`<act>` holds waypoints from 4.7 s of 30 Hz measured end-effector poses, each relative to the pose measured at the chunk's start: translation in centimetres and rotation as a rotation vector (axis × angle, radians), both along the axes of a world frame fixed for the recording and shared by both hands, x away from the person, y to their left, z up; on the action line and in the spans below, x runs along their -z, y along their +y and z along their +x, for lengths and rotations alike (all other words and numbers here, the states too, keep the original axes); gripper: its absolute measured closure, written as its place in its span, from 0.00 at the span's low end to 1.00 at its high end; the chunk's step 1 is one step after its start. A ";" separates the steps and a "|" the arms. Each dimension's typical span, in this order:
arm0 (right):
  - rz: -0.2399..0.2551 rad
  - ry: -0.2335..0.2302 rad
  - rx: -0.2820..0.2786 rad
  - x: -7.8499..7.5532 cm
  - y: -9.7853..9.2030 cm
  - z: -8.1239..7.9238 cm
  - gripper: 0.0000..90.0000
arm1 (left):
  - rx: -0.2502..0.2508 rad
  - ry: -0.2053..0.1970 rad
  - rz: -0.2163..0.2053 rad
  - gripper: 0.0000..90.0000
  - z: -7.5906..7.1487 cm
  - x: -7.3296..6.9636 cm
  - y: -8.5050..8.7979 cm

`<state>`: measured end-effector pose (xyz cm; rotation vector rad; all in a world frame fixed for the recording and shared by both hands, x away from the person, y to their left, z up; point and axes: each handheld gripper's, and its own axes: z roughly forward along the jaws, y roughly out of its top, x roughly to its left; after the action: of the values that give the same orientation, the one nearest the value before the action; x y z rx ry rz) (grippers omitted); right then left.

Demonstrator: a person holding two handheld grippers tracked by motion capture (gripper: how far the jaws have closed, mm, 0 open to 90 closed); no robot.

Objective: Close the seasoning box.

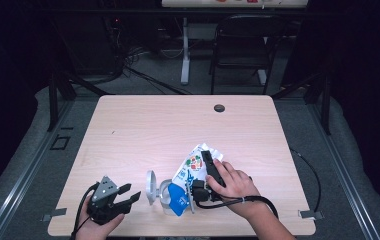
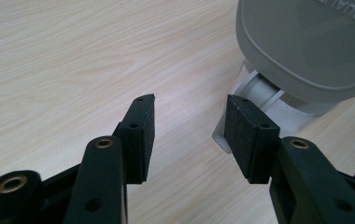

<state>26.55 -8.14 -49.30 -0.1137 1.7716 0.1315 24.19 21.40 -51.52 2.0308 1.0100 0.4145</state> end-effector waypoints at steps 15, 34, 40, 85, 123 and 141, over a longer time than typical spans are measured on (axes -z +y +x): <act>0.013 0.001 -0.023 0.1 0.1 0.1 0.70 | 0.001 -0.001 -0.001 0.60 0.0 0.0 0.0; 0.005 -0.005 -0.024 0.0 0.1 0.0 0.71 | -0.001 -0.002 -0.002 0.60 0.0 0.0 0.0; 0.000 -0.010 -0.026 0.0 0.1 0.0 0.72 | 0.000 -0.002 -0.001 0.60 0.0 0.0 0.0; -0.034 -0.026 -0.036 -0.2 0.3 -0.3 0.75 | 0.001 -0.001 -0.001 0.60 0.0 0.0 0.0; -0.060 -0.039 -0.054 0.0 0.6 -0.5 0.77 | -0.003 -0.002 -0.005 0.60 0.0 -0.1 0.0; 0.020 0.042 -0.031 0.2 0.3 -0.2 0.77 | -0.002 0.000 -0.003 0.60 0.0 -0.1 0.0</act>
<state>26.39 -7.87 -49.51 -0.1243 1.8109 0.1753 24.16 21.45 -51.44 2.0267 1.0126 0.4137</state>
